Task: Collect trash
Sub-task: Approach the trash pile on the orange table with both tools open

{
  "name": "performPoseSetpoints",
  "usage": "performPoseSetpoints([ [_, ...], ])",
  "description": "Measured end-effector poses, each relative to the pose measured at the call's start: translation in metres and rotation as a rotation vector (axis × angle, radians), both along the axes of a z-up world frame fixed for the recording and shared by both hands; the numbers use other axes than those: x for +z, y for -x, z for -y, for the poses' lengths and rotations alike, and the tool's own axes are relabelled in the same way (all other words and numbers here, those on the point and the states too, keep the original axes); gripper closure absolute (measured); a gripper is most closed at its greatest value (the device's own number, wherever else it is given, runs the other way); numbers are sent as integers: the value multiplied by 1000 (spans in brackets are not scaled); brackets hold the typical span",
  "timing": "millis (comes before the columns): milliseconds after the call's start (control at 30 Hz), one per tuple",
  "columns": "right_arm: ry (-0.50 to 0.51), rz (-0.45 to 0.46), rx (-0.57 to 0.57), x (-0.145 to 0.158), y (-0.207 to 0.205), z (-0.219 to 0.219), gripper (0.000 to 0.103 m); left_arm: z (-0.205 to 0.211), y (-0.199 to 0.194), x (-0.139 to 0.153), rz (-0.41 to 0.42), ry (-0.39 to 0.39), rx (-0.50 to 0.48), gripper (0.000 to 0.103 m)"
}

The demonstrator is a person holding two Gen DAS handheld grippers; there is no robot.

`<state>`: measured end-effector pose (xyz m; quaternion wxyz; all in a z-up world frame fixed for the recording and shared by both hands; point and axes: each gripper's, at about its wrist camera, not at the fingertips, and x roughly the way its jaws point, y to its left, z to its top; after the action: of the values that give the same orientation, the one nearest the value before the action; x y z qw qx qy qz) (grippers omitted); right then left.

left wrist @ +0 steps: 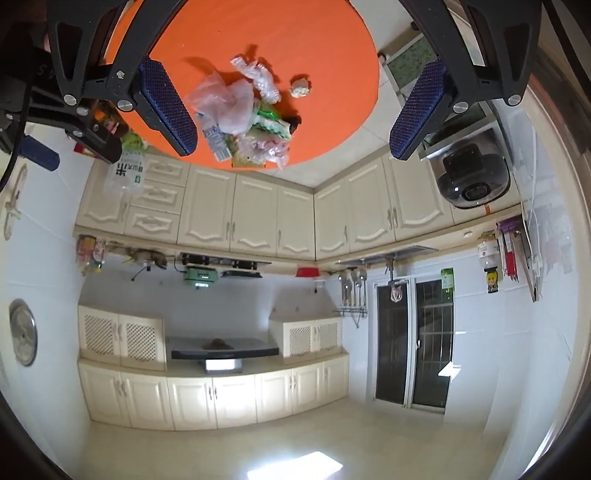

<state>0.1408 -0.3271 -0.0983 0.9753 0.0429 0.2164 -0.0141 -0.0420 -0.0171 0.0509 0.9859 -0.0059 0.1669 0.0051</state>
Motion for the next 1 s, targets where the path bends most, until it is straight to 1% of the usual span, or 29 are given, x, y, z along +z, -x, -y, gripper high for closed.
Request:
performPoseSetpoints([
  [433,6,13,-1,1,7,-2,0,3,1,9,14,-3,16,1],
  [467,6,13,-1,2,7,-2,0,4,3,4,18,-1,16,1],
  [633,5,15,-3,2,7,-1,0,7,1,4,22,-2,15,1],
  [1000,11,11,-12,4,7,-2,0,6,-6,-12,7,9,10,1],
])
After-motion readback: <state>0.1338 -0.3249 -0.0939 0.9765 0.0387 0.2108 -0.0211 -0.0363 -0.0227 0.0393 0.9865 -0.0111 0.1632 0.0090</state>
